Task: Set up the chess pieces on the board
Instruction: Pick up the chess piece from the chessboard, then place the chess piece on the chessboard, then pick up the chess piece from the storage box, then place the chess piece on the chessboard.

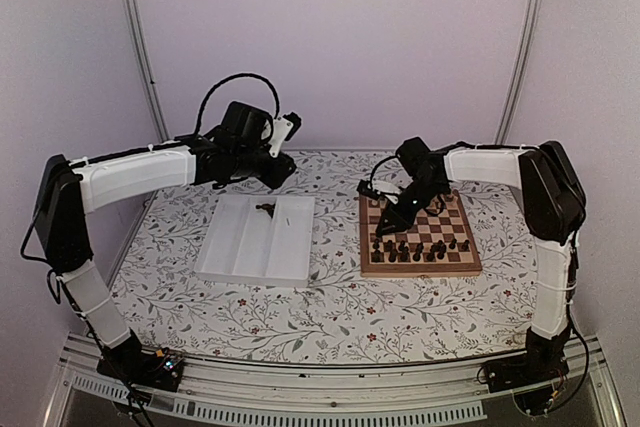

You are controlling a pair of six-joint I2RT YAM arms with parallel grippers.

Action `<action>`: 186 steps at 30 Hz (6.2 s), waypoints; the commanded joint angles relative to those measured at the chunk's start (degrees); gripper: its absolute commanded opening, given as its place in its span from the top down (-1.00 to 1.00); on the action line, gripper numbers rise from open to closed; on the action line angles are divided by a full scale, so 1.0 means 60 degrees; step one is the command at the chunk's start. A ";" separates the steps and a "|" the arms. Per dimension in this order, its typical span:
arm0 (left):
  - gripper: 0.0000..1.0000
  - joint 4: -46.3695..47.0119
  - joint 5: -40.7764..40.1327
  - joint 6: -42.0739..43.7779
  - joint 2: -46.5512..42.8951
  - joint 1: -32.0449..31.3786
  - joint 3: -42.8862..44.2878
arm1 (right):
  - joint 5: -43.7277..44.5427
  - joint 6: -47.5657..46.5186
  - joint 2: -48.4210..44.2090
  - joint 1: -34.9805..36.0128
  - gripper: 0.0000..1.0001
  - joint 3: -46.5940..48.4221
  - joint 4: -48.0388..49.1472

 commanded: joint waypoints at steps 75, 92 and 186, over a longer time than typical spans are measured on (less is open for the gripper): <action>0.14 -0.0824 -0.0645 -0.0485 0.0876 -0.0021 0.0611 | 0.0269 -0.0860 -0.1817 -0.1203 0.53 -0.1088 -0.2068; 0.20 -0.0584 0.0253 -0.5422 0.1867 0.1619 -0.0304 | 0.0284 -0.0056 -0.3104 -0.1715 0.46 -0.0769 -0.1734; 1.00 -0.1638 0.9967 -0.0161 0.0683 0.0091 -0.0501 | 0.0180 -0.3034 -0.3289 0.2330 0.26 -0.0110 -0.0525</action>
